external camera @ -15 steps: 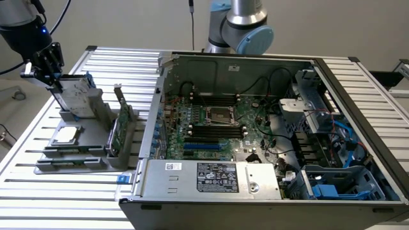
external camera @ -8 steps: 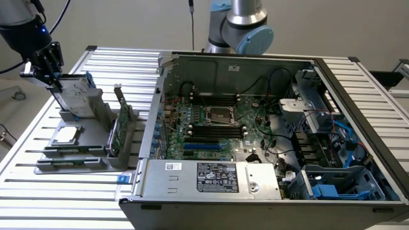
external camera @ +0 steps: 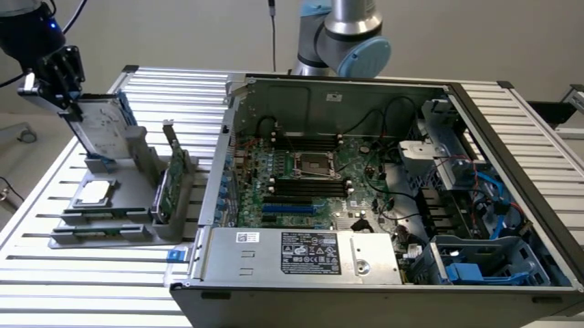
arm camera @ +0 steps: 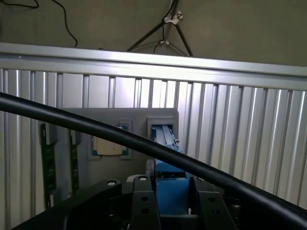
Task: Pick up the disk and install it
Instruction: 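Pick up the disk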
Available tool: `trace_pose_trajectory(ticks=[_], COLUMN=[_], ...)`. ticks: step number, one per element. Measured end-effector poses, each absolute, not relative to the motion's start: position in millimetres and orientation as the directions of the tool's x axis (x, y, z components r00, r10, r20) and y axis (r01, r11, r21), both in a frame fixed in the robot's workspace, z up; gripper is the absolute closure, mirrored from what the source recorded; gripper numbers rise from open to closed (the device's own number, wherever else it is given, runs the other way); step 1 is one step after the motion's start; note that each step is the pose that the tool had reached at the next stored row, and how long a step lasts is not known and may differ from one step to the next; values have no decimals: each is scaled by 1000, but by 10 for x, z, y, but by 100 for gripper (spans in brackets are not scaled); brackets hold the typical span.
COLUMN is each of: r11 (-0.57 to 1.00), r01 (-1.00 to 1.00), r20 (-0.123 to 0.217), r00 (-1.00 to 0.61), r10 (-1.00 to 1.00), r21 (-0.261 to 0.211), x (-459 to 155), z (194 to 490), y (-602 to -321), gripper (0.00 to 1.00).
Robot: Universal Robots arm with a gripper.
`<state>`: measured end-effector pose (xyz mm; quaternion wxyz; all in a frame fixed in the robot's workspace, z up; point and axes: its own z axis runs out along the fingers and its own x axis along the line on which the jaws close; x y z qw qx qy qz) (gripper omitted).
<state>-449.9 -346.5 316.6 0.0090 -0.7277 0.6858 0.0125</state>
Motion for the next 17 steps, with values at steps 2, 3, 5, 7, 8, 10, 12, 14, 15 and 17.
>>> trace_pose_trajectory(ticks=[2,3,5,7,8,10,12,14,15,17], r11=[-59,-59,-59,-59,-59,-59,-59,-59,-59,-60], r01=[-998,-998,-998,-998,-998,-998,-998,-998,-998,-998], r20=[-31,-31,-31,-31,-31,-31,-31,-31,-31,-32], r00=[59,59,59,59,59,59,59,59,59,59], r10=[-998,-998,-998,-998,-998,-998,-998,-998,-998,-998], r21=[4,4,4,4,4,4,4,4,4,4], x=[-4499,-4499,-4499,-4499,-4499,-4497,-4493,-4479,-4468,-4435], z=[3251,3294,3382,3471,3516,3610,3700,3789,3832,3919], y=[-3466,-3466,-3466,-3466,-3465,-3465,-3465,-3465,-3464,-3462], gripper=[67,67,67,67,67,67,67,67,67,67])
